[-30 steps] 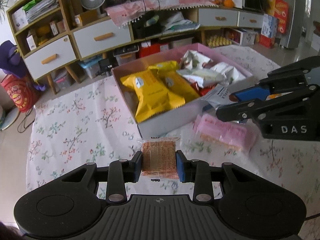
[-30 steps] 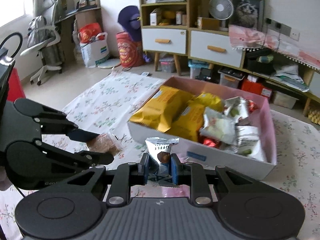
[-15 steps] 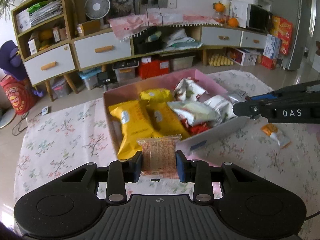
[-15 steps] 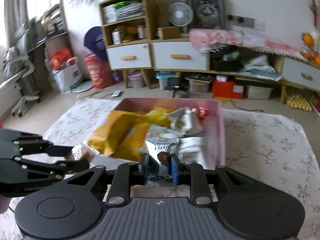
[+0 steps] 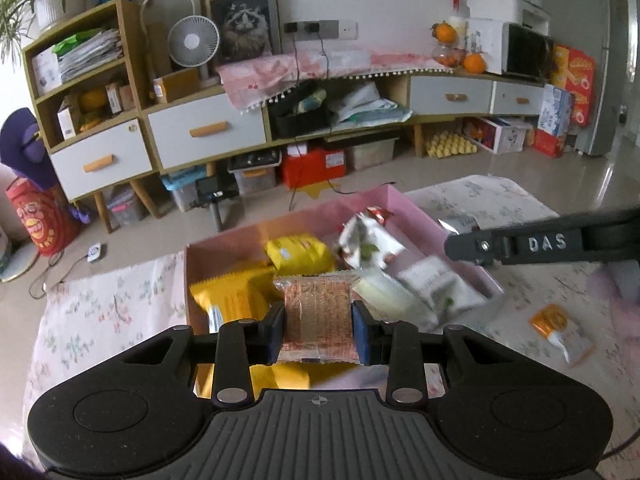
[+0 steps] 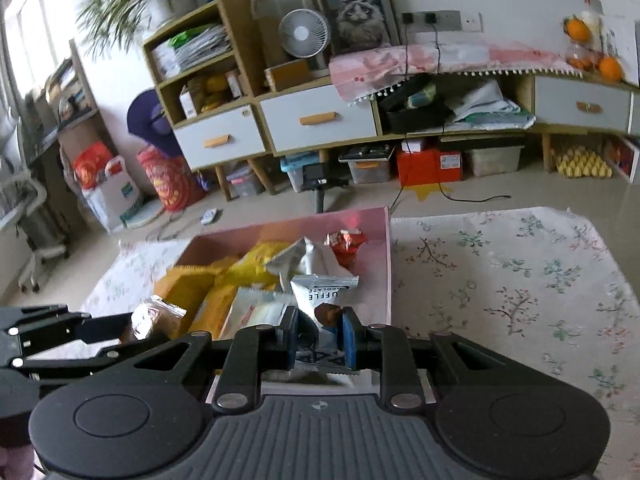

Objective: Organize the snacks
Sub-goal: 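Carry the wafer and silver wrapper into the pink box and open both grippers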

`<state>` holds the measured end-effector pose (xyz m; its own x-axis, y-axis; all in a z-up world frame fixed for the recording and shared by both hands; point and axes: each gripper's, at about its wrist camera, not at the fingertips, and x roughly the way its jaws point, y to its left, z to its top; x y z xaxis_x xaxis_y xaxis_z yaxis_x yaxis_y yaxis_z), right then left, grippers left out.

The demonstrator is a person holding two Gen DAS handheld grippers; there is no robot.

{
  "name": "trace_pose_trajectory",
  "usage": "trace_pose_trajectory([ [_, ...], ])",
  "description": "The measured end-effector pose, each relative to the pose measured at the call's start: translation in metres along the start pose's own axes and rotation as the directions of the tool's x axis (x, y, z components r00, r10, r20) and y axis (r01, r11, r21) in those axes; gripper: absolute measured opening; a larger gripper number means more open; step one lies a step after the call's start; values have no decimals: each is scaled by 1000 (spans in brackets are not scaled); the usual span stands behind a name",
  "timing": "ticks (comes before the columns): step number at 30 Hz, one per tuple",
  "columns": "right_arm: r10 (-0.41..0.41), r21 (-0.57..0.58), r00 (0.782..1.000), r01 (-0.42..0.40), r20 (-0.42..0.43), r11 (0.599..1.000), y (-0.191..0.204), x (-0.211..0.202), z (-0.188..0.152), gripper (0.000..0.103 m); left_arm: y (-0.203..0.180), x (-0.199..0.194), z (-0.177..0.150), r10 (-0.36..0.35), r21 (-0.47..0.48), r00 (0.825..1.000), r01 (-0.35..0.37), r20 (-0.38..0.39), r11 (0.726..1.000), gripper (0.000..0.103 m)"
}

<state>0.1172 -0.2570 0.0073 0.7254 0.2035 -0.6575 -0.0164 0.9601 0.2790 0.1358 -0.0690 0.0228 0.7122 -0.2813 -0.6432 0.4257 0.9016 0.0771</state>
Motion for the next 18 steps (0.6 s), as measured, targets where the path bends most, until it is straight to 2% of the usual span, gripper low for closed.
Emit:
trace_pose_trajectory([
  [3, 23, 73, 1000, -23, 7, 997, -10, 11, 3, 0, 9, 16, 17, 6, -29, 1000, -6, -19, 1000, 32],
  [8, 34, 80, 999, -34, 1, 996, -16, 34, 19, 0, 34, 53, 46, 19, -128, 996, -31, -89, 991, 32],
  [13, 49, 87, 999, -50, 6, 995, -25, 42, 29, 0, 47, 87, 51, 69, -158, 984, -96, -166, 983, 32],
  [18, 86, 111, 995, -80, -51, 991, -35, 56, 27, 0, 58, 103, 48, 79, -199, 979, -117, -187, 973, 32],
])
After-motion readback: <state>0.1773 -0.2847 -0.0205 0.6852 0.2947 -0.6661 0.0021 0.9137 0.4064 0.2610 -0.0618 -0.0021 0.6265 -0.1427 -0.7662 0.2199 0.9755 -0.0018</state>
